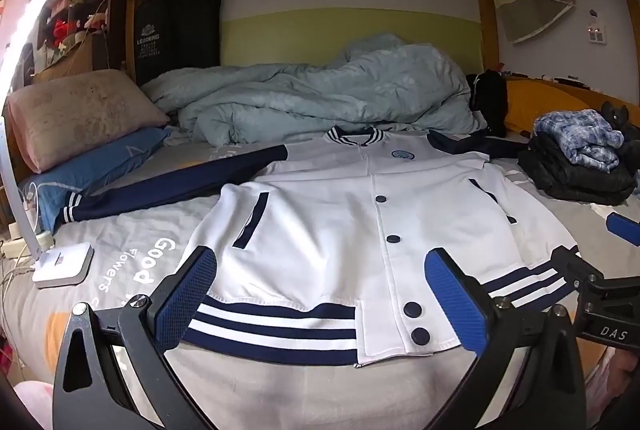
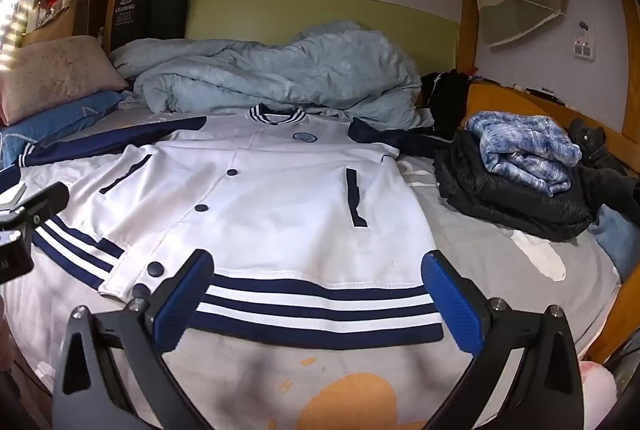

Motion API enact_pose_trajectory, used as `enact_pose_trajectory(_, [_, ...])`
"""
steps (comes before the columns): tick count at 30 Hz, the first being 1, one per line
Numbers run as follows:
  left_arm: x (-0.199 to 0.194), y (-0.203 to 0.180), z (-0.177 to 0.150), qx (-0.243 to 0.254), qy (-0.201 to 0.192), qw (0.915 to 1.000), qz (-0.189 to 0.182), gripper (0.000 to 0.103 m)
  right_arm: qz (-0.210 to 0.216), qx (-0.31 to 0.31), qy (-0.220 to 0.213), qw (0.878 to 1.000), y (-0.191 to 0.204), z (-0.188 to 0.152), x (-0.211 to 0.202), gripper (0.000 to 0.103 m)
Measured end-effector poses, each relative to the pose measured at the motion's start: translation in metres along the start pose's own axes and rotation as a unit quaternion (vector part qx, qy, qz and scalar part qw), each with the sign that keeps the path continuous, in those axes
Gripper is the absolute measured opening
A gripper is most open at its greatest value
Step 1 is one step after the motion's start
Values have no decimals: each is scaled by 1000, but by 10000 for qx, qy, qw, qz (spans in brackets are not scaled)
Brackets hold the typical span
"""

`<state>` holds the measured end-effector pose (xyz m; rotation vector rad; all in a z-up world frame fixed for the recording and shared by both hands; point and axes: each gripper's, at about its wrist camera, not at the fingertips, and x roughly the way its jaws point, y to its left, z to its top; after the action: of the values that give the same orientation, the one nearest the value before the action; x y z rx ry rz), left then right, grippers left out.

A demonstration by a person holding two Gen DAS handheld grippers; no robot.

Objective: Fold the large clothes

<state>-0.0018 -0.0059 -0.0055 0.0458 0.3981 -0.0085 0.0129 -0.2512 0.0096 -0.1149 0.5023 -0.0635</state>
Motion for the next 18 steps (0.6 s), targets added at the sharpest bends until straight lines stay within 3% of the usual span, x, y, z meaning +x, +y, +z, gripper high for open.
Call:
enact_pose_trajectory(6, [-8, -3, -1, 59, -267, 9996, -67, 103, -32, 27, -150, 9999, 1, -1, -4, 103])
enact_pose_trajectory(11, [-3, -7, -2, 158, -180, 9992, 310, 103, -127, 82, -209, 9997, 0, 0, -6, 103])
enact_pose_trajectory(14, [0, -5, -2, 127, -117, 9995, 277, 103, -324, 302, -228, 9988, -3, -2, -9, 103])
enact_pose_trajectory(18, [0, -5, -2, 124, -117, 9997, 178, 103, -87, 360, -76, 9993, -7, 0, -6, 103])
